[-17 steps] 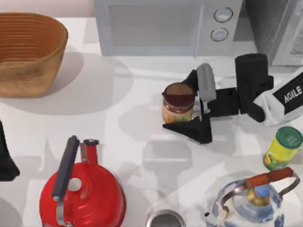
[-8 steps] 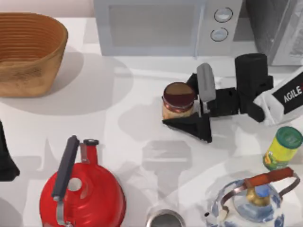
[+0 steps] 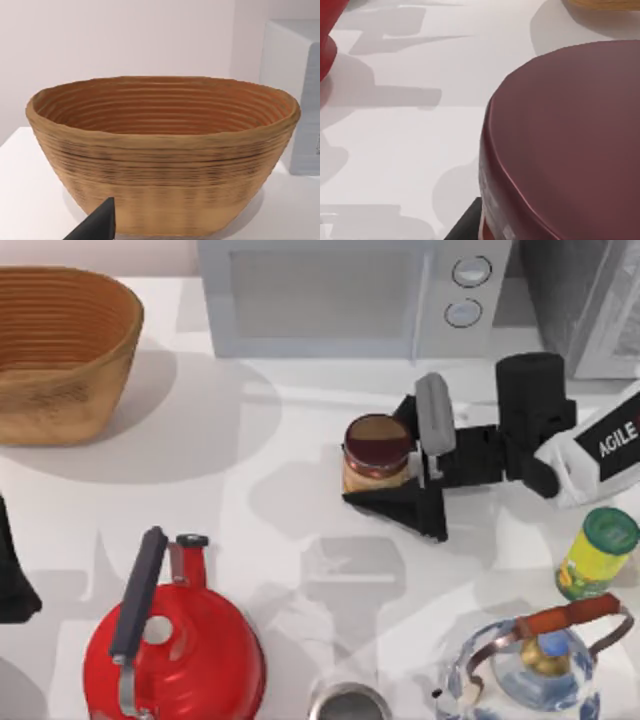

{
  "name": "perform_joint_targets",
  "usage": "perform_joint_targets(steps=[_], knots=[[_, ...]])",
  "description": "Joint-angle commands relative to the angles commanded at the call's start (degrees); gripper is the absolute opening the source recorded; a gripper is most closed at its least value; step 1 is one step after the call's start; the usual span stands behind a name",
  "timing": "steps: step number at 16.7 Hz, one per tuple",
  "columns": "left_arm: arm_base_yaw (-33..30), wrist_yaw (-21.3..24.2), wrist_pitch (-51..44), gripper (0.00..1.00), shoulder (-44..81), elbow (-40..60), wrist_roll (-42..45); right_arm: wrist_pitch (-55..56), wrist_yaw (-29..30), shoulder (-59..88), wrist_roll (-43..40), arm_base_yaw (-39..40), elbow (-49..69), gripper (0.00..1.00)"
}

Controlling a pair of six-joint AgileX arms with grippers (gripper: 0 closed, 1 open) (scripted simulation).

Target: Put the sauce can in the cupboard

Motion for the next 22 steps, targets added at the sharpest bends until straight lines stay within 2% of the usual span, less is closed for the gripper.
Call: perform_joint_targets(steps=[7,13,18,22], knots=[[0.0,0.0,0.0,1.00,0.0,0.0,0.0,-2.5,-0.3,-3.4,0.7,2.2,0.1,0.00],[0.0,0.0,0.0,1.00,0.0,0.0,0.0,-14.4,1.2,-13.5,1.3,2.0,1.8,0.00],[0.0,0.0,0.0,1.00,0.0,0.0,0.0,-25.6,-0.1,-20.2,0.4,0.5,5.2,0.00],[0.0,0.0,0.0,1.00,0.0,0.0,0.0,-27.3,-0.3,-21.4,0.2,-0.2,6.1,0.00]])
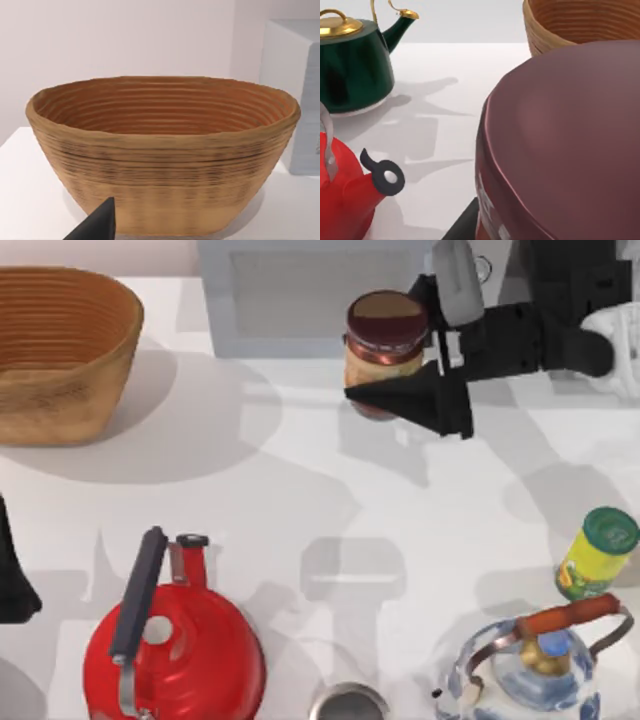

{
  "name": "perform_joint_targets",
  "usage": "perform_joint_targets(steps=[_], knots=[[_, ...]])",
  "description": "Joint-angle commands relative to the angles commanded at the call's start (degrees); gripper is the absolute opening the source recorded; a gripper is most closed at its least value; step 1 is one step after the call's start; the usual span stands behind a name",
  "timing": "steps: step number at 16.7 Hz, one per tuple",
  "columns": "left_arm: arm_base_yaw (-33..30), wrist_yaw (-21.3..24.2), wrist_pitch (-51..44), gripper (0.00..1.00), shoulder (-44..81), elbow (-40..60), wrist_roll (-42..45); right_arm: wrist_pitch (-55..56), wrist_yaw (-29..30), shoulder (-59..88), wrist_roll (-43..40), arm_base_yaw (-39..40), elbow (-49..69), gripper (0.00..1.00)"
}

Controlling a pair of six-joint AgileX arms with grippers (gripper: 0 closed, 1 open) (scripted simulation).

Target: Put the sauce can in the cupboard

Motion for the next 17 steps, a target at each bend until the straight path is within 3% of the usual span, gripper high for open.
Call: perform_joint_targets(steps=[4,8,12,17], knots=[[0.0,0.0,0.0,1.00,0.0,0.0,0.0,0.1,0.4,-0.3,0.4,0.1,-0.6,0.00],[0.0,0.0,0.0,1.00,0.0,0.0,0.0,-0.8,5.0,-7.6,3.6,-2.2,-6.0,0.00],[0.0,0.0,0.0,1.00,0.0,0.0,0.0,-2.2,14.1,-22.3,7.9,-5.6,-15.5,0.00],[0.0,0.0,0.0,1.00,0.0,0.0,0.0,-5.0,30.7,-47.3,14.4,-10.2,-32.8,0.00]])
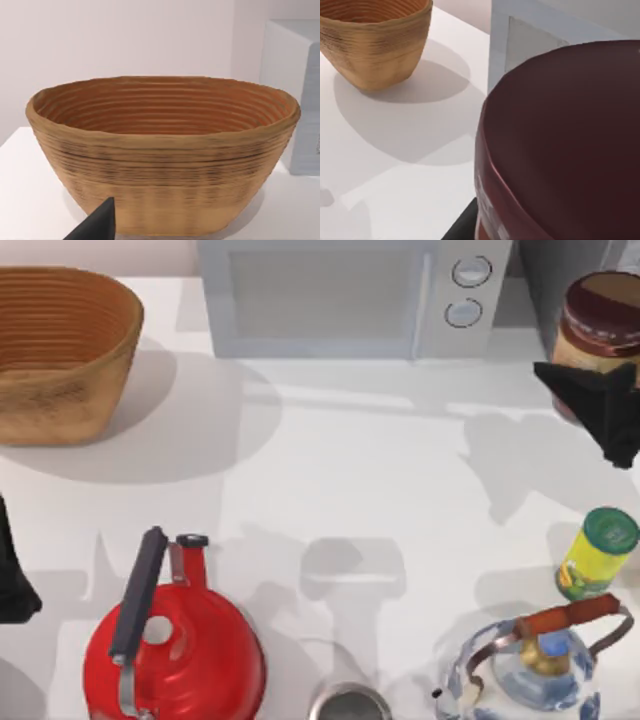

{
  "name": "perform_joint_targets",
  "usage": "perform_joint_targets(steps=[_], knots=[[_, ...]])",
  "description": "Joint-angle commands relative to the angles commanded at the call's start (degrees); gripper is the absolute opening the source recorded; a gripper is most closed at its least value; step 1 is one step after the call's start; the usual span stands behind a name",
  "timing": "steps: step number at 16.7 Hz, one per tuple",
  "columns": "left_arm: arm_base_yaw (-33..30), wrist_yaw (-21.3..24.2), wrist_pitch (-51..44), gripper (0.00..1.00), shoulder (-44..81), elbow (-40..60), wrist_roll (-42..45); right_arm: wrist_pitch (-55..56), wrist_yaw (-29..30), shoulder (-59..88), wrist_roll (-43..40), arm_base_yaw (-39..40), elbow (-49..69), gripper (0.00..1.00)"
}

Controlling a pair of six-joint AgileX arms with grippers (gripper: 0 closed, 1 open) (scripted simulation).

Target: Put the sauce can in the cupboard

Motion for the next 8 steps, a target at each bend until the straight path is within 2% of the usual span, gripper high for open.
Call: perform_joint_targets(steps=[8], knots=[[0.0,0.0,0.0,1.00,0.0,0.0,0.0,-4.0,26.6,-48.8,11.1,-5.8,-29.6,0.00]])
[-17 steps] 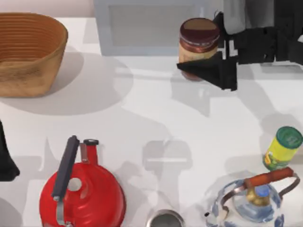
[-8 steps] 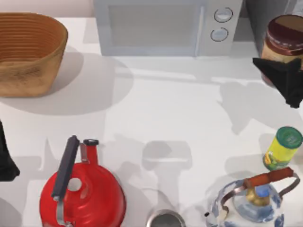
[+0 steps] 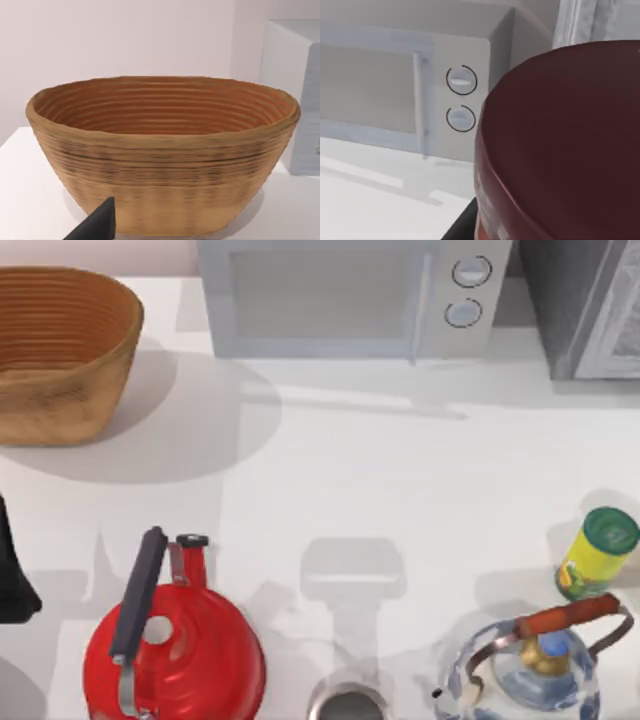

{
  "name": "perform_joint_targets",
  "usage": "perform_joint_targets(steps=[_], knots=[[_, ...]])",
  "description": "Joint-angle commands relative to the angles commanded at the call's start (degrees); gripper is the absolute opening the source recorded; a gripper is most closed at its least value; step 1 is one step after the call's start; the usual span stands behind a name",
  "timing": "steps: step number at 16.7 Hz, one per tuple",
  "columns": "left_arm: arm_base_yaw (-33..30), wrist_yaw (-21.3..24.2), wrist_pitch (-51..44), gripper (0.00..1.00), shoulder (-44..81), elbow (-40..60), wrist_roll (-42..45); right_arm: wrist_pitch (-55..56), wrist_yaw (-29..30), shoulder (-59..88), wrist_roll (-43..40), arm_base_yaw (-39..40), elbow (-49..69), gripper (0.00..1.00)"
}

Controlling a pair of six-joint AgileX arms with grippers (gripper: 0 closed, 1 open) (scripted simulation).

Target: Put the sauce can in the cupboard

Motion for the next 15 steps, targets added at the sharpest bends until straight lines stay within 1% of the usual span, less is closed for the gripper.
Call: perform_joint_targets(steps=[3,6,13,15], knots=[[0.0,0.0,0.0,1.00,0.0,0.0,0.0,-0.6,6.4,-12.1,2.5,-0.9,-7.8,0.00],[0.0,0.0,0.0,1.00,0.0,0.0,0.0,-0.7,10.0,-18.8,3.3,-1.2,-12.3,0.00],[0.0,0.0,0.0,1.00,0.0,0.0,0.0,-0.7,10.6,-19.9,3.4,-1.0,-13.2,0.00],[0.0,0.0,0.0,1.00,0.0,0.0,0.0,-1.6,10.9,-18.2,3.5,-0.8,-11.4,0.00]])
